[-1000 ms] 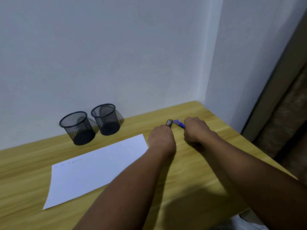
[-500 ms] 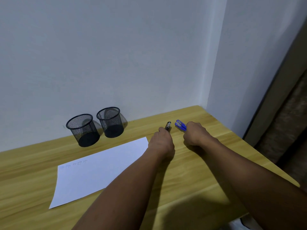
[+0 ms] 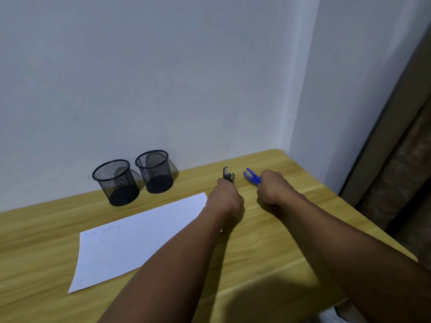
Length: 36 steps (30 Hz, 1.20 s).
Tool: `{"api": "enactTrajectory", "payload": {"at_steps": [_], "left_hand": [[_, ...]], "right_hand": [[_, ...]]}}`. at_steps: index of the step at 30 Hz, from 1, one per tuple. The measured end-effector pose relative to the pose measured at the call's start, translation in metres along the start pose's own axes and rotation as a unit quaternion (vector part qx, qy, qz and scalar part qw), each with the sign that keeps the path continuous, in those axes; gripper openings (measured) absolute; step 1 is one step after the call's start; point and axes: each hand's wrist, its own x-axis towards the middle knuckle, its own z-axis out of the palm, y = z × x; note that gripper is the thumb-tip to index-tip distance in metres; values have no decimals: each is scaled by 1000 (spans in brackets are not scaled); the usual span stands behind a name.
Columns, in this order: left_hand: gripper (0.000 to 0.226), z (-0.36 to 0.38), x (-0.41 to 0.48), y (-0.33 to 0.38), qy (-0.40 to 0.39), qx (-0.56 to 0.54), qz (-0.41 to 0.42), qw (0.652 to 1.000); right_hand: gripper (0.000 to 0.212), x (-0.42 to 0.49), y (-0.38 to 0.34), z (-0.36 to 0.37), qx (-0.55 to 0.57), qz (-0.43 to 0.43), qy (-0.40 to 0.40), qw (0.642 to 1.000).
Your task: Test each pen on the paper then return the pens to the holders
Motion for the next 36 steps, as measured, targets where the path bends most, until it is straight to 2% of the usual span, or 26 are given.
{"api": "enactTrajectory", "payload": {"at_steps": [6,11,14,17,19,25,32,36], "left_hand": [[27,-34,-2,-14,107,-62,68,990],[32,-93,-10,-35,184,-148,136,962],[31,-139,-11,-58,218,-173,144,950],[43,-185,-9,-86,253,-190,126,940],[42,-211,-5,-105,269,-214,119,931],[35,-245,19,-154,261,-258,114,923],[18,-234,51,-180,268,-240,103,927],[17,-227,61,-194,250,-240,88,934]], "right_hand": [[14,14,-11,-2,151,-20,22,988],[30,11,-68,-17,237,-103,11,966],[24,1,-121,-29,299,-160,3,941],[13,-9,-173,-39,333,-210,27,919],[16,-11,-203,-41,359,-237,29,902],[13,-2,-257,-23,373,-262,31,889],[13,28,-264,10,320,-247,1,915],[14,37,-264,23,273,-249,-23,929]]}}
